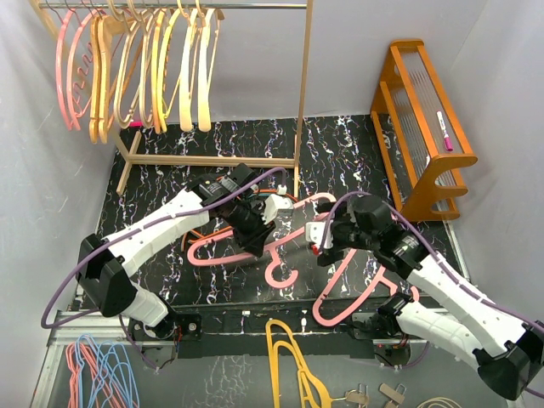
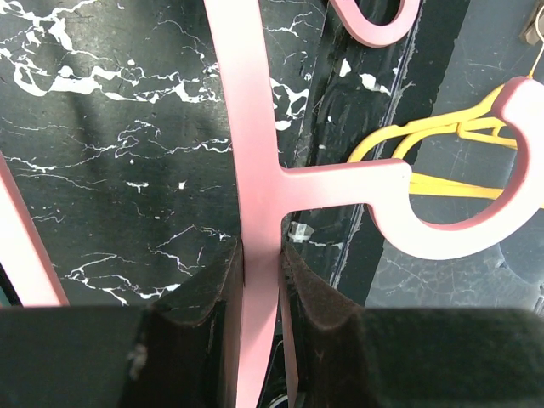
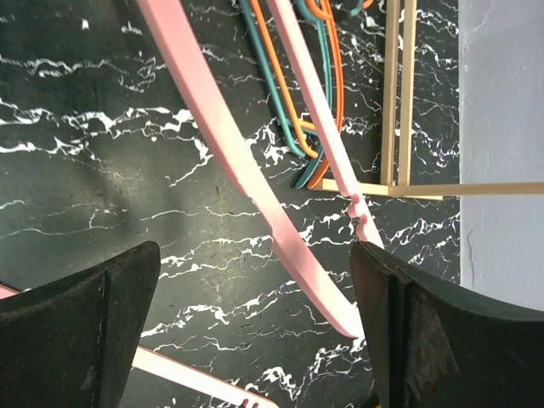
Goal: Organize the hangers
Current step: Pick up the hanger at the center of the board.
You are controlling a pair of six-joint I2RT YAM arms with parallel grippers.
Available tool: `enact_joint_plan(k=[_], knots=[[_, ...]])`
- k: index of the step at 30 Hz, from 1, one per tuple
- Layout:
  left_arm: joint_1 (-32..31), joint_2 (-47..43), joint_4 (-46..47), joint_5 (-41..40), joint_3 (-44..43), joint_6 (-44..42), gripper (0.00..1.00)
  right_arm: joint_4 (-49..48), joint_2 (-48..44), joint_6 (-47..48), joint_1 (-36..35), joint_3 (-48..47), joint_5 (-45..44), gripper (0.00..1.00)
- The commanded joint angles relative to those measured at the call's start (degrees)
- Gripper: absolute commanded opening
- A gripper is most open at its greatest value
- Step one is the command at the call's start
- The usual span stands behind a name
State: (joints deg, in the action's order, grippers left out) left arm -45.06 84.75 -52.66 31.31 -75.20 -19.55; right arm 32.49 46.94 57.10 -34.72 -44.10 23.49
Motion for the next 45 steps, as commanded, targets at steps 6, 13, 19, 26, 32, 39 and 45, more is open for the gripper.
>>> enact_joint_plan(k=[6,13,19,26,32,39,45], knots=[[0.33,0.29,-3.26,4.84,-3.80,-0.86,0.00,-24.71,6.45,7.48,-7.12,7.96,-12.07,0.92],[0.37,-0.25,-7.49,4.90,-5.92,-4.83,0.46,-24.07,6.58,4.61,-7.43,6.84,-6.62,0.10],[3.14,-12.58,3.35,-2.50,-1.43,-11.31,0.66,-3.65,7.51,0.80,-7.23,0.55,-2.05,0.08],[15.62,-22.22,10.34,3.36,4.98,-27.06,0.71,-1.85,4.35,-1.56,-7.17,1.01,-1.90,0.08],[36.16,-22.84,3.21,23.71,8.92,-46.62,0.70,0.13,2.97,-2.02,-7.00,0.11,-0.58,0.08],[37.76,-22.08,-5.08,30.16,15.16,-63.91,0.71,0.11,2.71,-0.91,-6.55,-1.05,-1.93,0.08],[37.94,-14.77,-26.06,27.01,12.97,-85.29,0.70,-0.42,3.29,-0.12,-5.95,-0.84,-2.30,0.08]])
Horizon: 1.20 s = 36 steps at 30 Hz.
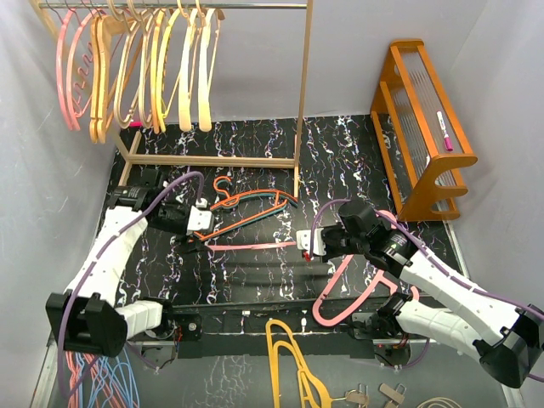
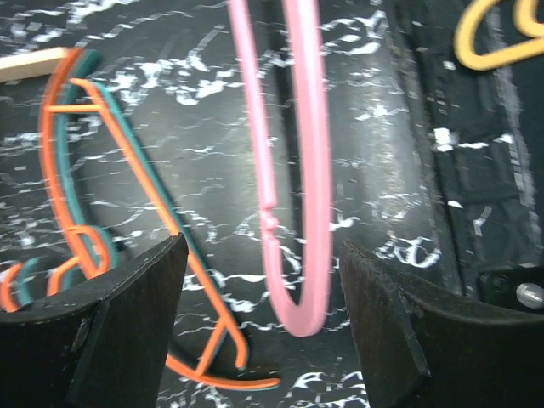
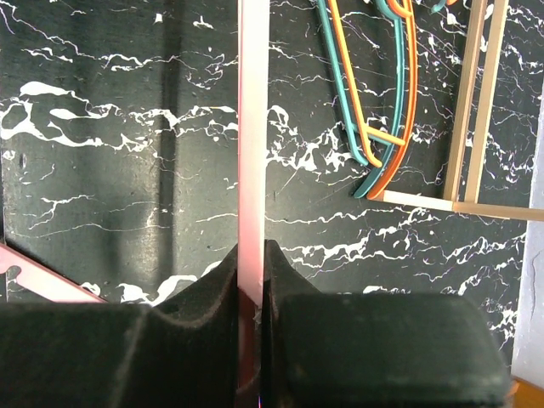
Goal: Organize the hangers
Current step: Pick up the hanger at the center of the board.
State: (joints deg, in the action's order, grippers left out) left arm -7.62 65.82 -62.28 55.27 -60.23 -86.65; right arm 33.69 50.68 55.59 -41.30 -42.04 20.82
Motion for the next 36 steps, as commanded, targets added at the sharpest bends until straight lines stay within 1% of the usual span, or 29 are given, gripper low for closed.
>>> enact_joint_plan(k=[1,3,6,8,12,15,17,19,21,30,31,33,35,36], knots=[[0.62,5.13,-17.28,2.41,-2.25,-18.75,0.70,-1.80,-0.45,1.42,0.73,-2.87,0.51,0.08],[0.80,4.87,-12.66,0.94,-1.32,-14.24,0.70,-2.35,-0.40,1.35,0.98,-2.80,1.00,0.08],[0.84,1.07,0.12,-1.71,3.75,-6.71,0.71,-2.92,-0.47,1.11,1.21,-2.66,1.33,0.08],[0.85,0.09,5.34,-2.46,5.48,-4.15,0.71,-2.93,-0.34,1.17,1.43,-2.61,1.24,0.08],[0.85,0.38,9.57,-4.28,7.08,-0.87,0.70,-2.98,-0.23,1.33,1.93,-2.61,1.73,0.08],[0.85,0.28,12.58,-5.40,8.98,0.82,0.66,-3.50,-0.14,1.26,2.36,-2.61,2.30,0.08],[0.85,0.36,13.01,-5.59,9.91,0.69,0.61,-4.10,-0.27,1.17,2.66,-2.55,2.73,0.08],[0.83,0.32,12.89,-5.53,10.77,0.35,0.53,-5.02,-0.43,1.05,3.08,-2.48,3.18,0.08],[0.85,0.20,12.65,-5.29,11.53,0.53,0.47,-5.71,-0.51,0.93,3.65,-2.51,3.94,0.08],[0.94,-0.50,12.91,-4.63,12.30,2.21,0.41,-6.08,0.27,1.65,6.19,-2.56,5.59,0.08],[0.94,-0.56,13.18,-4.70,12.33,2.43,0.38,-6.09,0.22,1.70,6.37,-2.52,5.72,0.08],[1.02,-0.61,13.71,-4.68,12.16,3.08,0.30,-6.05,0.06,1.62,6.64,-2.47,6.03,0.08],[1.07,-0.61,14.33,-4.39,12.06,3.83,0.20,-6.08,0.00,1.54,6.84,-2.50,6.07,0.08],[1.11,-0.63,14.58,-4.24,11.97,4.04,0.13,-6.09,-0.01,1.50,7.00,-2.52,6.00,0.08]])
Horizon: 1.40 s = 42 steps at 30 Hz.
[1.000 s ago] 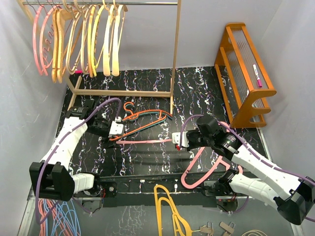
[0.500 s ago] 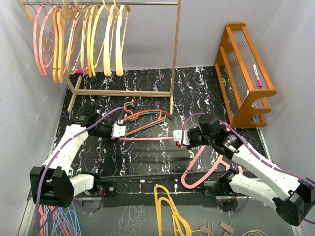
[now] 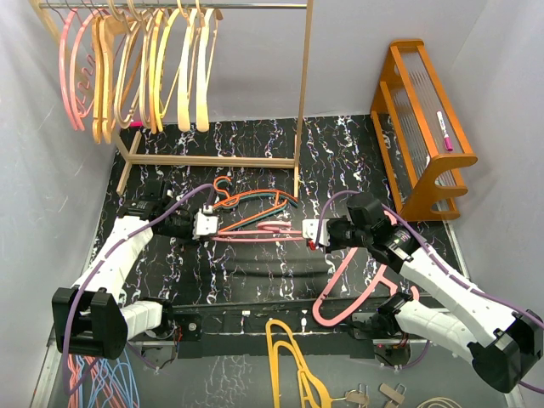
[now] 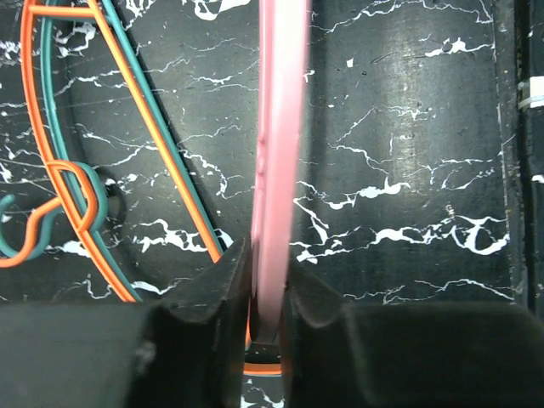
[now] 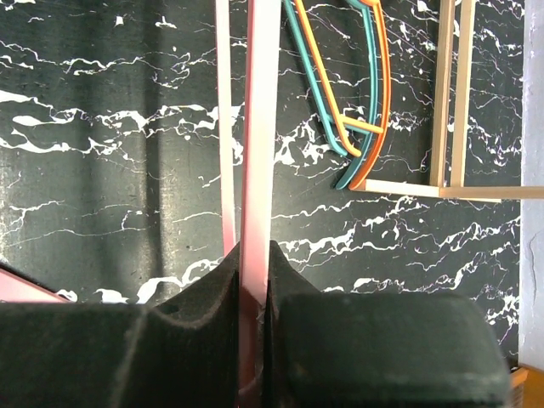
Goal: Organize the hangers
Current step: Pick up the hanger at the center of the board, then adjust the hanger at the center of the board.
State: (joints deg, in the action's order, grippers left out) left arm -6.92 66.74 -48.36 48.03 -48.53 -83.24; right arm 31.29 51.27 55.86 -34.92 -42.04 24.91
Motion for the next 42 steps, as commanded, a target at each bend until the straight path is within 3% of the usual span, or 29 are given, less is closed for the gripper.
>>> enact_joint_plan(k=[1,3,7,8,9,10,11,16,21,26,29,33,36,42], knots=[[0.39,-1.60,0.71,3.17,0.29,0.70,0.07,-3.66,-0.60,1.28,0.64,-2.52,1.97,0.08],[0.50,-1.69,0.68,3.50,0.34,0.71,0.00,-3.68,-0.56,1.21,0.85,-2.65,2.12,0.08],[0.49,-1.78,-1.41,3.48,-1.00,0.67,0.00,-4.10,-0.22,0.91,1.10,-2.86,1.98,0.08],[0.50,-1.85,-3.01,3.25,-2.25,1.04,0.00,-4.72,-0.27,0.34,1.15,-2.91,1.68,0.22],[0.50,-1.87,-4.46,2.73,-3.81,2.71,0.00,-5.66,-0.46,-0.61,1.16,-3.02,1.11,0.49],[0.50,-2.21,-6.02,2.31,-5.80,5.07,0.00,-7.33,-0.86,-2.02,1.11,-3.21,0.59,0.91],[0.50,-2.72,-6.57,1.05,-7.42,9.54,0.00,-9.33,-1.35,-3.81,1.10,-3.48,0.00,0.98],[0.50,-10.68,-6.23,-13.13,-12.57,32.27,0.00,-23.83,-3.60,-14.40,1.09,-5.28,-7.03,0.98],[0.42,-16.33,-16.28,-21.62,-19.60,41.29,0.00,-40.91,-4.61,-30.61,1.32,-6.85,-17.21,0.98],[0.42,-6.96,-32.26,-29.42,-35.29,48.72,0.00,-53.98,-5.15,-40.58,2.01,-6.17,-17.52,0.99],[0.37,-2.55,-33.88,-32.73,-43.47,53.23,0.00,-58.82,-4.24,-45.95,2.35,-5.40,-17.32,0.98],[0.25,1.68,-33.90,-34.52,-54.81,57.31,0.00,-54.21,-0.30,-46.62,2.48,-6.86,-13.66,0.98],[-0.22,5.08,-33.92,-36.57,-60.87,58.64,0.00,-54.52,2.11,-39.39,2.43,-5.23,-9.73,0.98],[-1.29,8.75,-33.91,-33.19,-71.40,59.92,0.00,-59.76,2.31,-38.14,2.40,-0.61,-15.79,0.98]])
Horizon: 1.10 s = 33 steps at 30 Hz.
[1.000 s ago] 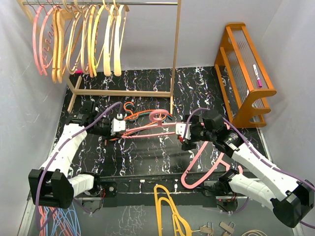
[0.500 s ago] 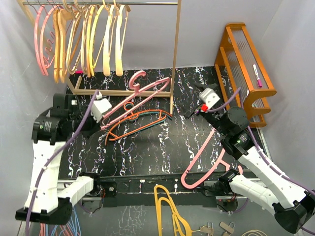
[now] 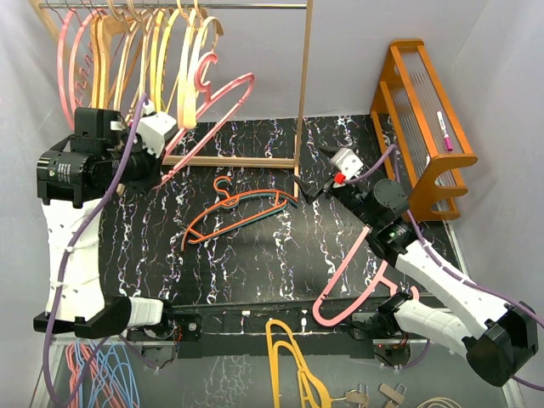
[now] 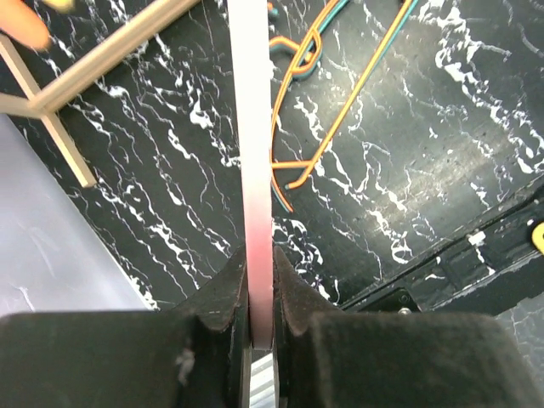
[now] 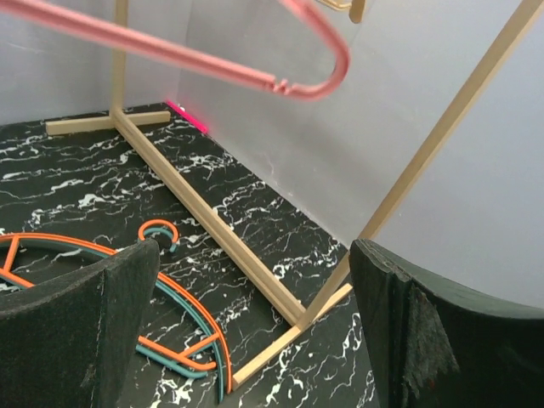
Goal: Organize the hangers
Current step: Adjust the hanger at the center of the board.
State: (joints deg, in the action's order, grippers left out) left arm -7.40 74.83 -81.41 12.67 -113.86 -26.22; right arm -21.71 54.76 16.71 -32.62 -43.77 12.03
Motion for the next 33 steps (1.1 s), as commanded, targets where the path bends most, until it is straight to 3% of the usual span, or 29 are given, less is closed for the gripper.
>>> enact_joint_plan(k=[1,5,8,11,17,20,26,33], knots=[[-0.86,1.15,-0.80,3.26,-8.14,3.50,0.00,-6.91,-1.23,0.34,0.12,1.47,-2.90,0.98],[-0.94,3.21,-0.61,9.02,-14.53,6.82,0.00,-9.24,0.92,-1.46,0.15,2.07,-1.83,0.98],[-0.96,4.94,-0.71,17.99,-17.53,10.92,0.00,-10.43,4.58,-3.07,0.11,0.33,-1.37,0.98],[-1.03,3.85,-0.76,22.94,-11.06,13.18,0.00,-11.24,7.94,-4.23,0.14,-1.72,1.82,0.98],[-1.39,-3.98,-0.69,20.98,7.57,13.61,0.00,-13.99,11.76,-5.23,0.10,-4.65,4.68,0.98],[-1.48,-8.05,0.94,21.94,11.70,15.28,0.00,-13.99,14.63,-4.10,0.16,-7.67,6.50,0.98],[-1.48,-5.46,0.93,20.35,3.03,19.75,0.00,-15.57,19.05,-6.32,0.11,-11.79,9.75,0.98],[-1.48,-0.11,4.60,23.57,-6.55,24.68,0.00,-21.03,18.98,-11.52,0.07,-8.20,12.86,0.98]])
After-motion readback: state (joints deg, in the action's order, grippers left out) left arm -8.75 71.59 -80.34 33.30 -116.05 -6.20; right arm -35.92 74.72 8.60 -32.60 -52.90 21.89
